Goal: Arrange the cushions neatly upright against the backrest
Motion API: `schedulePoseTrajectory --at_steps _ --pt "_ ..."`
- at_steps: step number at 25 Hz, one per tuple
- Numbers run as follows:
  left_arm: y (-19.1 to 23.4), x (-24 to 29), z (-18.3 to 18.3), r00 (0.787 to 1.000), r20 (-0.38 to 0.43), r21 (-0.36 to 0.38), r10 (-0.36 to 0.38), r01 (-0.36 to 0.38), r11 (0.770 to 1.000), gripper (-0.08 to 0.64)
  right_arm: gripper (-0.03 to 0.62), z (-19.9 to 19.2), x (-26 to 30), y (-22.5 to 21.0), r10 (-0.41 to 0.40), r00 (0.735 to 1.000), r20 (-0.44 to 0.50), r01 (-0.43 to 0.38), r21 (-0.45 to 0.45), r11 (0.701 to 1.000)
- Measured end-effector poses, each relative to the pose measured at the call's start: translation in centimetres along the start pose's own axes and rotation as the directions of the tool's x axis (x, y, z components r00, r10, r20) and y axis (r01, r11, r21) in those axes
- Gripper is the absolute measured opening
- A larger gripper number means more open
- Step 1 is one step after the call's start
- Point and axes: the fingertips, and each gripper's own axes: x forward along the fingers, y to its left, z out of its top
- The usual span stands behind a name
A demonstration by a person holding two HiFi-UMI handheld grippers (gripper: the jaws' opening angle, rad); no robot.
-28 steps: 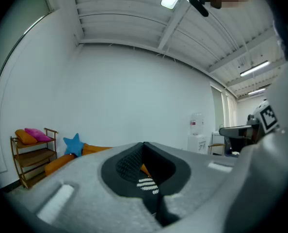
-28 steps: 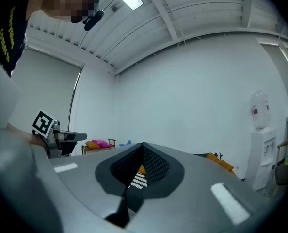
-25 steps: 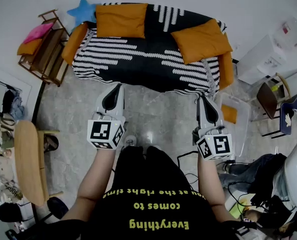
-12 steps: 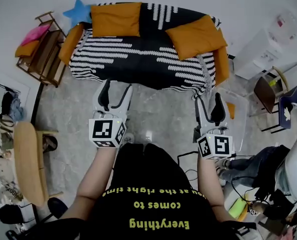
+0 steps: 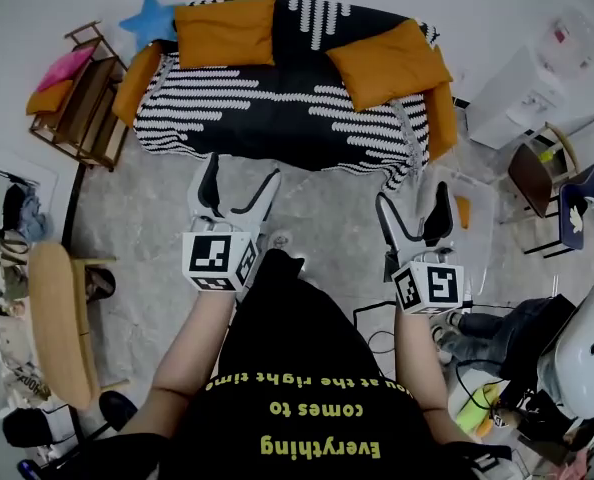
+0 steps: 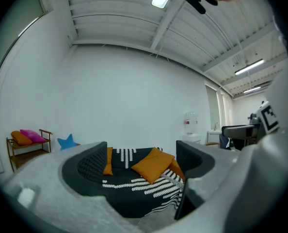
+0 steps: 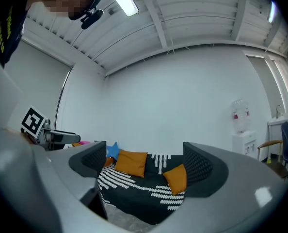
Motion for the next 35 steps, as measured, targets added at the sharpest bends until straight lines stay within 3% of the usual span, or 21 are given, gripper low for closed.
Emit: schedulePoseTrajectory --at_steps 9,15,23,35 --pt "0.7 6.8 -0.8 0.999 -0.022 -0.011 -0.044 0.044 0.999 0.485 0.495 -1.7 4.6 -2.7 -0.020 0.999 -0.047 0.020 0.000 1.000" --pt "2.7 15.0 -0.9 0.997 -0.033 -0.013 -0.073 0.073 0.997 0.492 0.498 -2.9 12.5 -4.2 0.010 0.997 -0.083 -0.011 -0.012 1.000" --pt "7.9 26.9 0.9 0.993 -0.032 -0.012 -0.113 0.112 0.994 0.495 0.502 -0.8 24.8 -6.6 -0.013 0.999 -0.053 0.010 -0.046 0.999" --pt "10.6 39.0 1.3 0.994 -0.044 -0.006 -0.105 0.104 0.995 0.495 0.508 -0.5 34.0 -14.9 -0.073 0.996 -0.049 0.072 -0.022 0.997"
